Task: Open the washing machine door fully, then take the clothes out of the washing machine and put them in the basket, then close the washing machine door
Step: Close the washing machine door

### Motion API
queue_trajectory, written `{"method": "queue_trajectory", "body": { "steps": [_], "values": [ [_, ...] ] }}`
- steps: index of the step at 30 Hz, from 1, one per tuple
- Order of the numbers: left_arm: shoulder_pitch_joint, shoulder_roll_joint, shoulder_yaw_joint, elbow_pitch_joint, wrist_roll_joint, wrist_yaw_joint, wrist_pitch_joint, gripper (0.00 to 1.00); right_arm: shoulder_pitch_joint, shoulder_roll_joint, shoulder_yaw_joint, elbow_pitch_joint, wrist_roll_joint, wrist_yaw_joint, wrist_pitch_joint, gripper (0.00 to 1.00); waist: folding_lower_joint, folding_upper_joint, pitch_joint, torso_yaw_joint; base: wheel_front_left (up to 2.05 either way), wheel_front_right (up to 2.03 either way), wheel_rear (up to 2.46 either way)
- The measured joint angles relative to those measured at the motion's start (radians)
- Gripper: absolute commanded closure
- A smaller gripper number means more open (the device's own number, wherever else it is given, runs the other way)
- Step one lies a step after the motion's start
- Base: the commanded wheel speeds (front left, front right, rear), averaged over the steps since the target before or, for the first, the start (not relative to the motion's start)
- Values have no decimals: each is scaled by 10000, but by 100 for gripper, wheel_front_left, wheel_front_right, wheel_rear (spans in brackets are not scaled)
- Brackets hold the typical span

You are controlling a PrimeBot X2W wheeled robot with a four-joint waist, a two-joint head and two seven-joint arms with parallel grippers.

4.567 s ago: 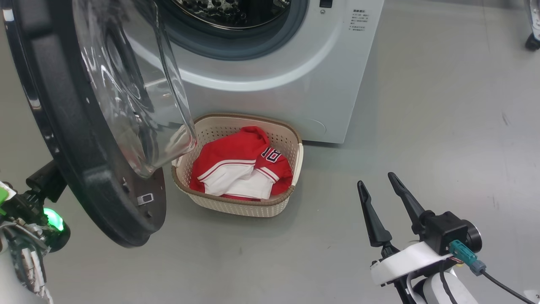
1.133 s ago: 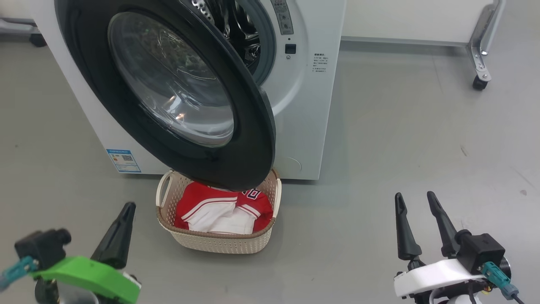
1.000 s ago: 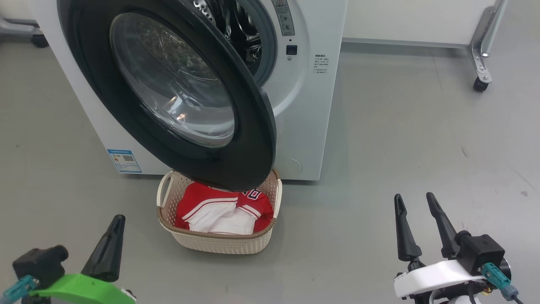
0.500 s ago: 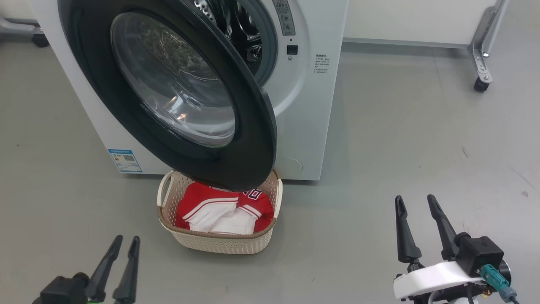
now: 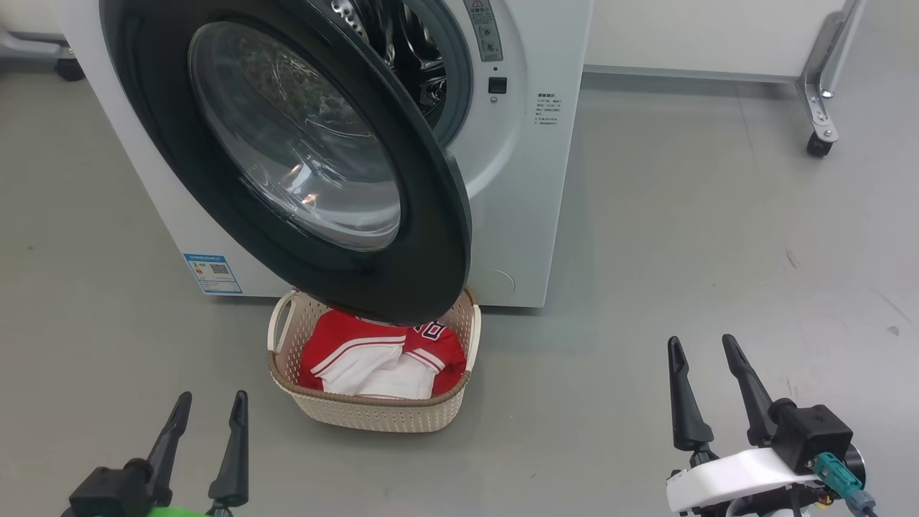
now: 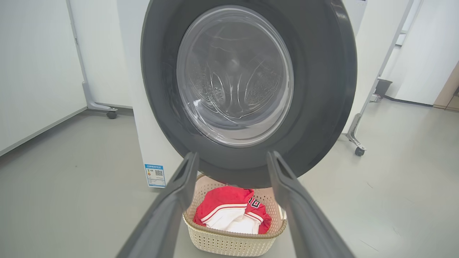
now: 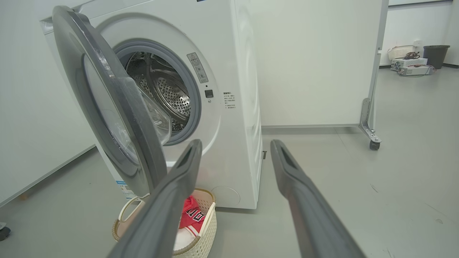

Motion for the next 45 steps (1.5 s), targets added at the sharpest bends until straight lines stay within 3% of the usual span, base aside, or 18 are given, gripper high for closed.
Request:
{"method": "queue_trajectory", "body": {
  "steps": [21, 45],
  "values": [
    [0, -558, 451, -104, 604, -94, 0, 0, 13, 0, 17, -6, 0, -2, 0, 0, 0, 0, 93, 16, 0, 0, 0],
    [1, -719, 646, -96, 940, -107, 0, 0, 13, 0, 67, -8, 0, -12, 0, 0, 0, 0, 111, 23, 0, 0, 0]
  ]
}}
